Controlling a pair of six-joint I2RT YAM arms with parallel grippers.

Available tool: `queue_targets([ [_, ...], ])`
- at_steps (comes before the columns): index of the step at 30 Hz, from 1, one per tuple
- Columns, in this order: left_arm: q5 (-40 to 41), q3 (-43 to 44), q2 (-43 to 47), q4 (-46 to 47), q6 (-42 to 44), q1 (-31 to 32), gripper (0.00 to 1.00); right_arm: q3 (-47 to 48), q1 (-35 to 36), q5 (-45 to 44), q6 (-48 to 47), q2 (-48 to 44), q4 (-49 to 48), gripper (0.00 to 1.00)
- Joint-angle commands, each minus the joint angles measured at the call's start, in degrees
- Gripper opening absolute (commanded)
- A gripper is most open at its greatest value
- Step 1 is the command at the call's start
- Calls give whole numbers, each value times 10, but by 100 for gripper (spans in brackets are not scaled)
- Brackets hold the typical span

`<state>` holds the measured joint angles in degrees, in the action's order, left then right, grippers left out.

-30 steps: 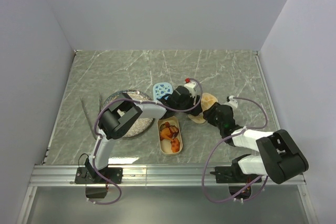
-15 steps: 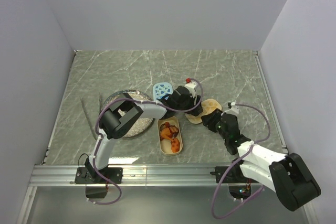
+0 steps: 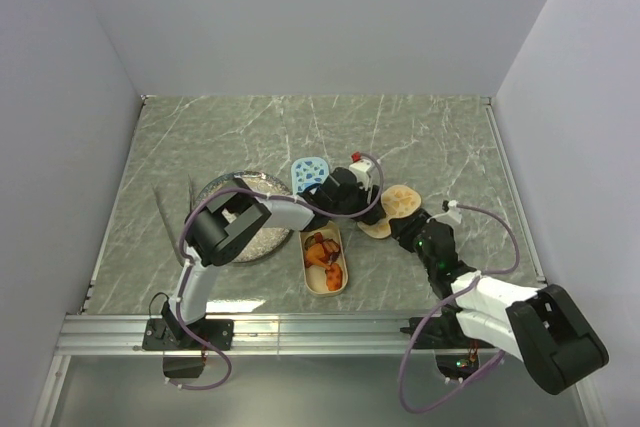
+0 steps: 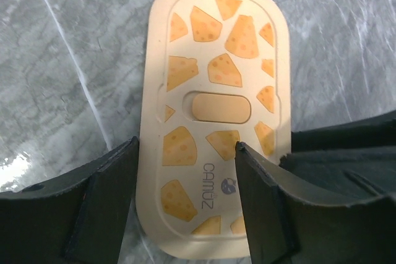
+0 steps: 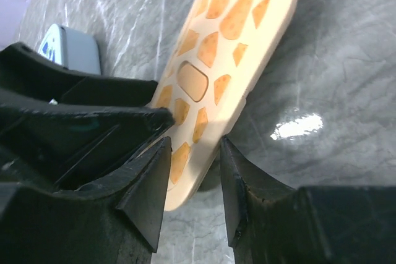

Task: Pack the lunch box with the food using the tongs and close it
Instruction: Pick up the lid of the lunch box with the right arm

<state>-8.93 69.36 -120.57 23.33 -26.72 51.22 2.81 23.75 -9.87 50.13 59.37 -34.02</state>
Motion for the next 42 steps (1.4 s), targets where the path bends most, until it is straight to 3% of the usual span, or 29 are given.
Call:
queue_targets([
  [1, -124, -26, 9, -26, -44, 48, 67, 6, 11, 22, 35, 18, -99, 43],
  [13, -152, -39, 23, -4, -56, 69, 65, -23, 15, 35, 55, 61, -237, 38],
  [23, -165, -54, 53, 10, -60, 82, 65, -12, 17, 46, 41, 54, -244, 40],
  [36, -182, -62, 58, 25, -66, 83, 63, 16, 17, 110, 49, 214, -351, 39],
  [38, -177, -64, 62, 22, -65, 83, 64, 17, 17, 109, 45, 231, -362, 34],
  [39, -174, -65, 65, 20, -62, 83, 63, 18, 17, 105, 46, 234, -352, 24],
  [42, -153, -65, 76, 8, -55, 83, 64, 18, 17, 100, 35, 229, -342, 8],
])
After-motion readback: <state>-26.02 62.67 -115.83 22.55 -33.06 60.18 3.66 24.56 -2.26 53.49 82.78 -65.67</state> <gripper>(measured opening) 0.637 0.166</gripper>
